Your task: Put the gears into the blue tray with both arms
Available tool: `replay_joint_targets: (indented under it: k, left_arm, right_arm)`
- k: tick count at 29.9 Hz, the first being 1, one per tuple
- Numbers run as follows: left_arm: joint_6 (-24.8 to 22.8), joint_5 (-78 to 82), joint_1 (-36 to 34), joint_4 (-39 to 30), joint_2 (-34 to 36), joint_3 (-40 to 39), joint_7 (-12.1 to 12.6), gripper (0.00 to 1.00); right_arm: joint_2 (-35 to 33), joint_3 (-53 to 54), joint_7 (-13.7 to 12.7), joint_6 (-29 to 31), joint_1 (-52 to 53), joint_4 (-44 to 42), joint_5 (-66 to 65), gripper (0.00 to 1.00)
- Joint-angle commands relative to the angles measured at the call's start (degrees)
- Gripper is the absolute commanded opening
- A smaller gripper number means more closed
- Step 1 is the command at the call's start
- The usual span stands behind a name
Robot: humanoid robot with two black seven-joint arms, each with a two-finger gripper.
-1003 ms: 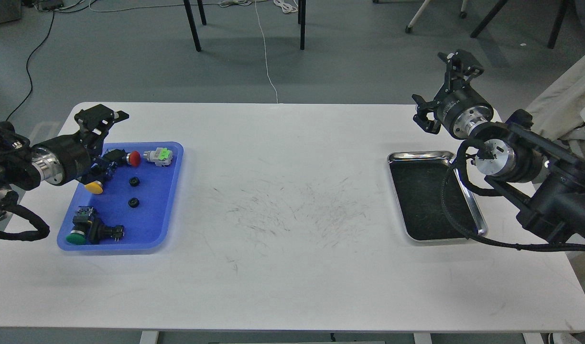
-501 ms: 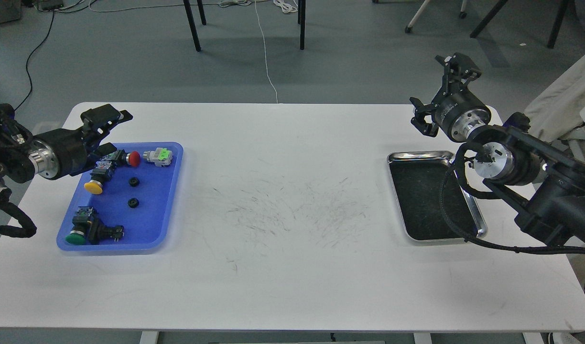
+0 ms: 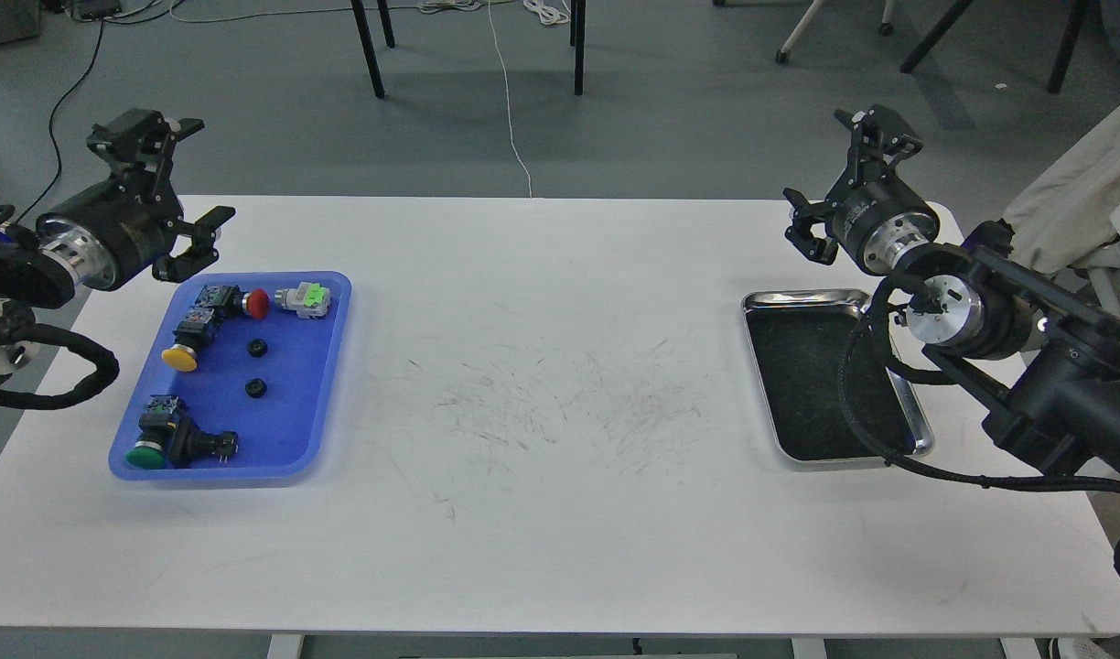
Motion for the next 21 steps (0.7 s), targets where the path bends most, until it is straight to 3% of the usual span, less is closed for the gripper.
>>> replay_joint_targets:
  k: [1, 12, 21]
  left_arm:
    - [0.82, -3.81, 1.72, 0.26, -1.62, -3.86, -0.95, 0.99]
    - [3.99, -7.6, 5.51, 0.35, -6.9, -10.55, -1.66, 0.99]
    - [-0.84, -6.81, 3.76, 3.6, -4.26, -1.85, -1.75, 0.99]
  right_arm:
    - [-0.34, 0.02, -0.04, 0.0, -0.12, -0.01, -0.03, 0.99]
    - [-0.61, 0.28, -0.13, -0.35, -1.0, -0.27, 0.06, 0.99]
    - [-0.69, -0.07, -0.04, -0.09, -1.08, -0.36, -0.03, 0.99]
